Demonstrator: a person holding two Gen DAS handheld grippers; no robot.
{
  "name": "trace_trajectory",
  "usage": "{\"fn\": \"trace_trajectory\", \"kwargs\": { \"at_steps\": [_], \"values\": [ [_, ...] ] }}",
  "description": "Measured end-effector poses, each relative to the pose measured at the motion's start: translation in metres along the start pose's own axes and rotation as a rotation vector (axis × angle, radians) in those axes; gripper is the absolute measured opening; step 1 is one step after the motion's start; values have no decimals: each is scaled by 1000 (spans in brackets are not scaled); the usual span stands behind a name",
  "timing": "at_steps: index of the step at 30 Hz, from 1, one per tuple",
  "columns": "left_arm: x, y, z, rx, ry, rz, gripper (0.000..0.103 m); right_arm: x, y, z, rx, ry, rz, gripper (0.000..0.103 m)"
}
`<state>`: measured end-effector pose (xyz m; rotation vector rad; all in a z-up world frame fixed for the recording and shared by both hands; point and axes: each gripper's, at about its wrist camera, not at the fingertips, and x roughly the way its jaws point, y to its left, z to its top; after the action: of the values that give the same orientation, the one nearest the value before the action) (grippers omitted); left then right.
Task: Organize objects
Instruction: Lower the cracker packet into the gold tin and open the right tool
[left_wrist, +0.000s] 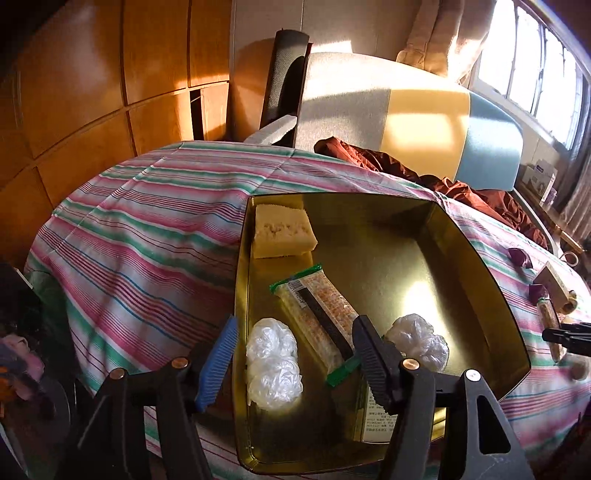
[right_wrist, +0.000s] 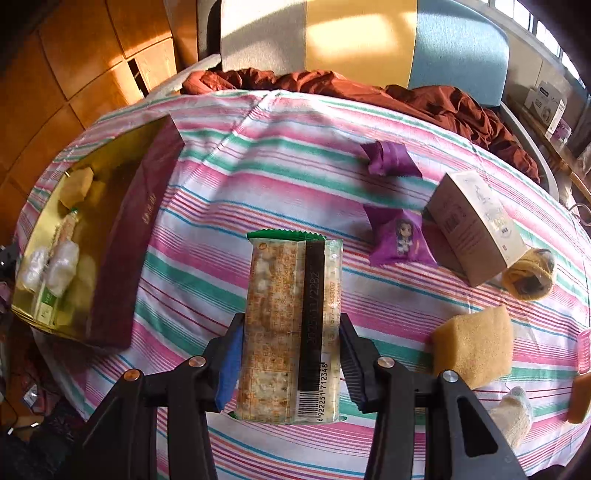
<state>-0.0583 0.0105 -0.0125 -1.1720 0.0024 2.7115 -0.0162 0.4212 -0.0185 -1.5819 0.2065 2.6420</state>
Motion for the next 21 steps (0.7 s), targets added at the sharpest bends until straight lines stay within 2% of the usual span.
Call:
{"fn": "trace_trajectory", "kwargs": {
  "at_steps": [4,6,7,11,14,17,21],
  "values": [
    [-11,7,1,-19,-24,-18,65,-3,76,36,-113,-82,81,47],
    [-15,9,0,-27,-34,-30,65,-19,120,27,-180,-99,118,47],
    [-17,10,0,-32,-38,-36,65,-14,139,34,-206,-97,132,47],
    [-23,16,-3,-50,-46,-58,66,19,196,60,-257,-33,173,47],
    [-25,23,-6,-63,-45,-62,66,60,228,74,-273,28,152,47],
    [-23,32,-9,-85,-35,-63,66,94,249,81,-270,83,149,47],
    [-21,44,-12,-113,-27,-53,66,118,267,79,-274,135,178,48]
  ]
}}
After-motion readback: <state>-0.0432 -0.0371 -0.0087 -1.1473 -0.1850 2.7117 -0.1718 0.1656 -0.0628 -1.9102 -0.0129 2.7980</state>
